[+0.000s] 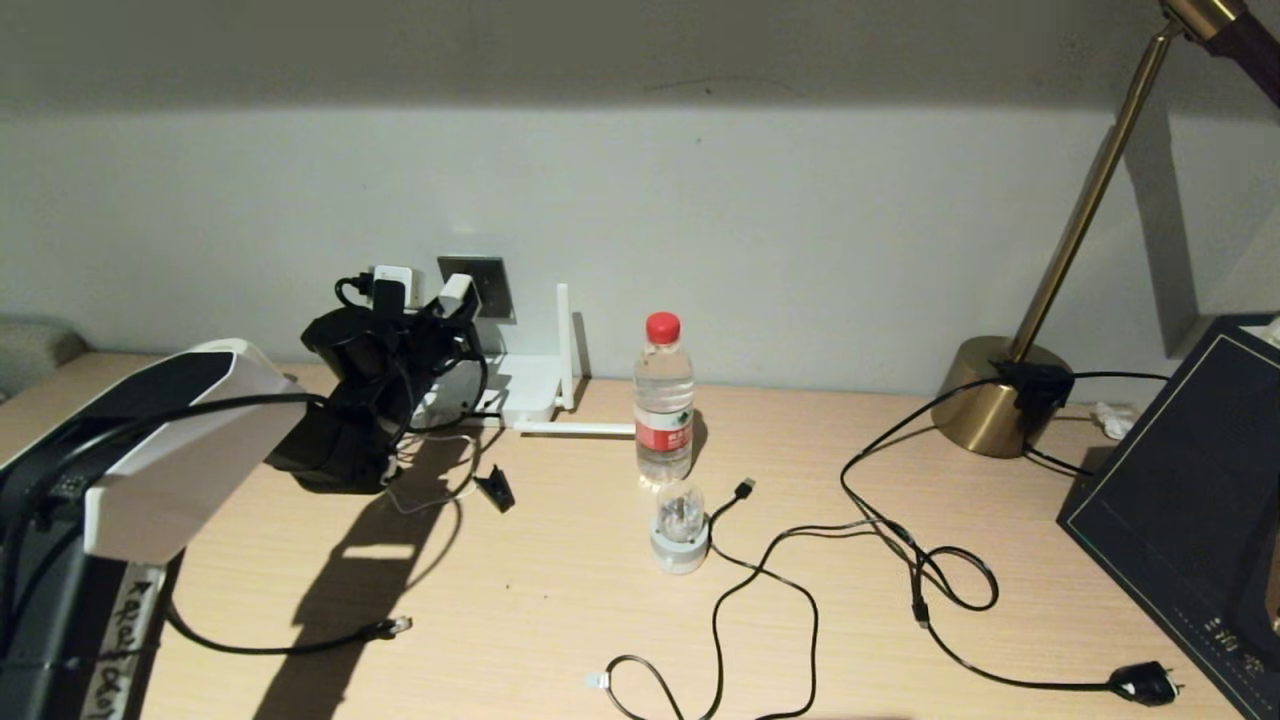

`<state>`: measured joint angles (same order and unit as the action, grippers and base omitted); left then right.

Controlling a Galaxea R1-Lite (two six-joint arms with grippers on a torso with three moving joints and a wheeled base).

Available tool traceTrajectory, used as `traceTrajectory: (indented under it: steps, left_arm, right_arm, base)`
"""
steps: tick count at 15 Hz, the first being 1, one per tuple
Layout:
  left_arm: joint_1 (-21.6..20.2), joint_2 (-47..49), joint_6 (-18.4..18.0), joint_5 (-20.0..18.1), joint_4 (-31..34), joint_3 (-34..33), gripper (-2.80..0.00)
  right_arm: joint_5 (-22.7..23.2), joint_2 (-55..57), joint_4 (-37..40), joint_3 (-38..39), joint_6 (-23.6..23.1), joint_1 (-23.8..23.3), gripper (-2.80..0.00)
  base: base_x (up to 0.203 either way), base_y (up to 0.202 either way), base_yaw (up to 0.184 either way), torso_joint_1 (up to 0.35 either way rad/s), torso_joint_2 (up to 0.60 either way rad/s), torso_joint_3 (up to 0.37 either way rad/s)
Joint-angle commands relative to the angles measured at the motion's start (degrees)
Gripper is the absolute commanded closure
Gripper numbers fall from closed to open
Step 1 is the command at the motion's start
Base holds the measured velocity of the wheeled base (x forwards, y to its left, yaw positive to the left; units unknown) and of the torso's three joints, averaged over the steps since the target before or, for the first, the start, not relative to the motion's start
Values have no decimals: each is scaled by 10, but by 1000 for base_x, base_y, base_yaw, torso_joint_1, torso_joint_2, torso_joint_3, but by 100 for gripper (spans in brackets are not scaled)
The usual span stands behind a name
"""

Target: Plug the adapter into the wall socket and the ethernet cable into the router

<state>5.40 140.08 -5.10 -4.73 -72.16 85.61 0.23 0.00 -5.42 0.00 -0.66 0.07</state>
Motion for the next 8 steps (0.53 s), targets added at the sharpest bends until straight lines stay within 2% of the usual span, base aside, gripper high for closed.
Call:
traceTrajectory:
  steps: [1, 4, 8]
  left_arm:
    - [2, -1, 0, 1, -4, 0, 0]
    - [5, -5, 0, 4, -5, -3, 0]
    - [27, -8, 12, 35, -5, -6, 0]
  right_arm:
    - [0, 1, 0, 20, 0, 0, 0]
    - [0, 1, 0, 20, 0, 0, 0]
    - [0, 1, 0, 20, 0, 0, 0]
  base:
    - [0, 0, 0, 0, 0, 0]
    - [0, 0, 0, 0, 0, 0]
    - [0, 0, 0, 0, 0, 0]
